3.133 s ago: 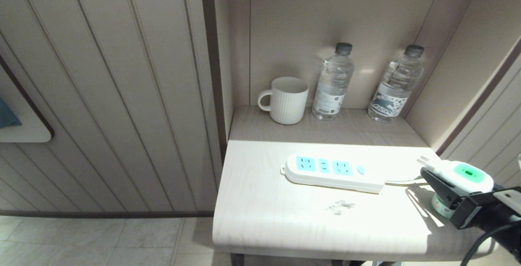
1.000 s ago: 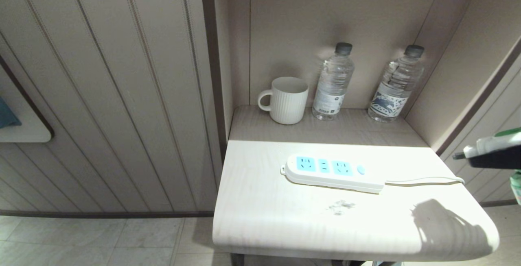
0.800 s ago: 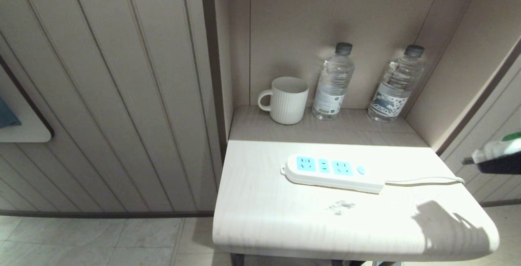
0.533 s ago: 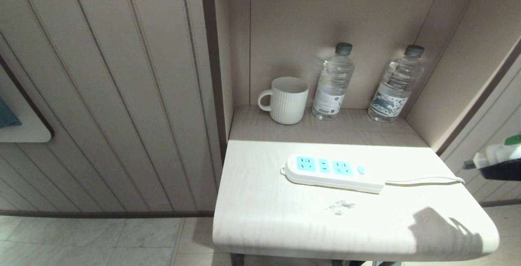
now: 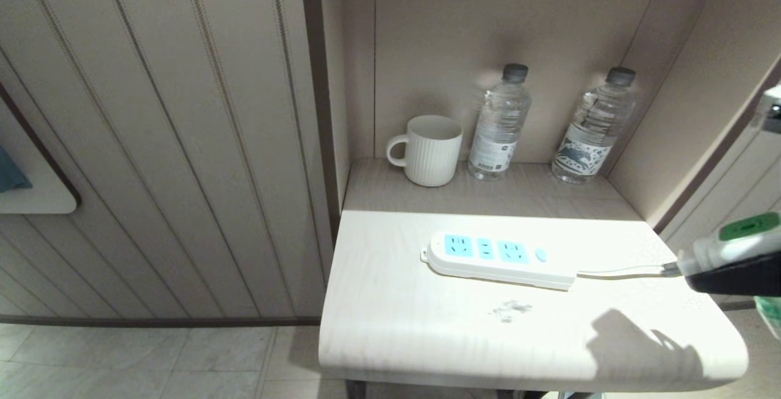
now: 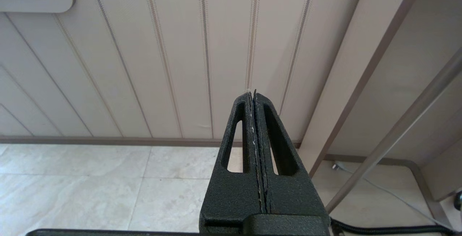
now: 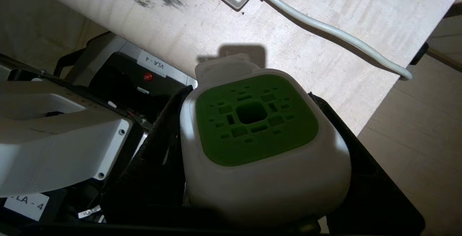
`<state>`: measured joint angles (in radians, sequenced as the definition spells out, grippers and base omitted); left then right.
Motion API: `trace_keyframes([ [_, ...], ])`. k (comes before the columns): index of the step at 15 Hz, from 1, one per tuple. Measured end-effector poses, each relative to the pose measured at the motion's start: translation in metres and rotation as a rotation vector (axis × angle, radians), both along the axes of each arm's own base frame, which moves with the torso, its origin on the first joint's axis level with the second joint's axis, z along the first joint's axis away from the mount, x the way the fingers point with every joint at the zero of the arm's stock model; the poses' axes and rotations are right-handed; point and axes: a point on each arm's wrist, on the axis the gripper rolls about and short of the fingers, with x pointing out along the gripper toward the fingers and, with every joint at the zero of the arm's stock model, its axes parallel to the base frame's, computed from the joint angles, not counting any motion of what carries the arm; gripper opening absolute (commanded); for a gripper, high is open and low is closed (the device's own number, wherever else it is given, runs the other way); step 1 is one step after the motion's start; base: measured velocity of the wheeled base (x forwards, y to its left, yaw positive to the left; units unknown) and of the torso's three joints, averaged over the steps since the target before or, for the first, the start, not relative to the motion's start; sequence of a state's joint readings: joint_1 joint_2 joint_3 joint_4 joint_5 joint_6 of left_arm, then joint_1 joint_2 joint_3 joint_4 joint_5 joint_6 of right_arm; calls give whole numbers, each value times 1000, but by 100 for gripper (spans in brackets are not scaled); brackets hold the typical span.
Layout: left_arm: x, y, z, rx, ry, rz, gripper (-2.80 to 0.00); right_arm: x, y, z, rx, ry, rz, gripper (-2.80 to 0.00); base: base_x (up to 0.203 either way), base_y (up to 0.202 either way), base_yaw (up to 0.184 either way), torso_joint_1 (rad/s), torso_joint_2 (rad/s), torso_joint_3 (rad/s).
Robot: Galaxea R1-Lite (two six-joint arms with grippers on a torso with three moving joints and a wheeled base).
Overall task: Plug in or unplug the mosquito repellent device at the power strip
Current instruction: Insert the plug into the socket
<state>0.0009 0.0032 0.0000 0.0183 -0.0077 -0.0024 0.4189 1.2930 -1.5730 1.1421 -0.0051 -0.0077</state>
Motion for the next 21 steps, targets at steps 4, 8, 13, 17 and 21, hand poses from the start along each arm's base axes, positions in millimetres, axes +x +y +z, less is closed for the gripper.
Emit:
trace_keyframes([
  [4, 0, 0, 0, 0, 0, 0, -280, 7, 8, -4, -13, 21, 33, -280, 0, 0, 0, 0, 0, 0],
  [8, 0, 0, 0, 0, 0, -1, -280, 9, 10, -8, -23, 41, 39, -280, 0, 0, 0, 0, 0, 0],
  [13, 0, 0, 0, 0, 0, 0, -280, 6, 8, -7, -30, 27, 32, -280, 0, 0, 0, 0, 0, 0],
  [17, 0, 0, 0, 0, 0, 0, -280, 4, 7, -9, -37, 27, 36, -280, 0, 0, 0, 0, 0, 0],
  [21, 0, 0, 0, 0, 0, 0, -280, 5, 7, -10, -64, 23, 26, -280, 0, 0, 0, 0, 0, 0],
])
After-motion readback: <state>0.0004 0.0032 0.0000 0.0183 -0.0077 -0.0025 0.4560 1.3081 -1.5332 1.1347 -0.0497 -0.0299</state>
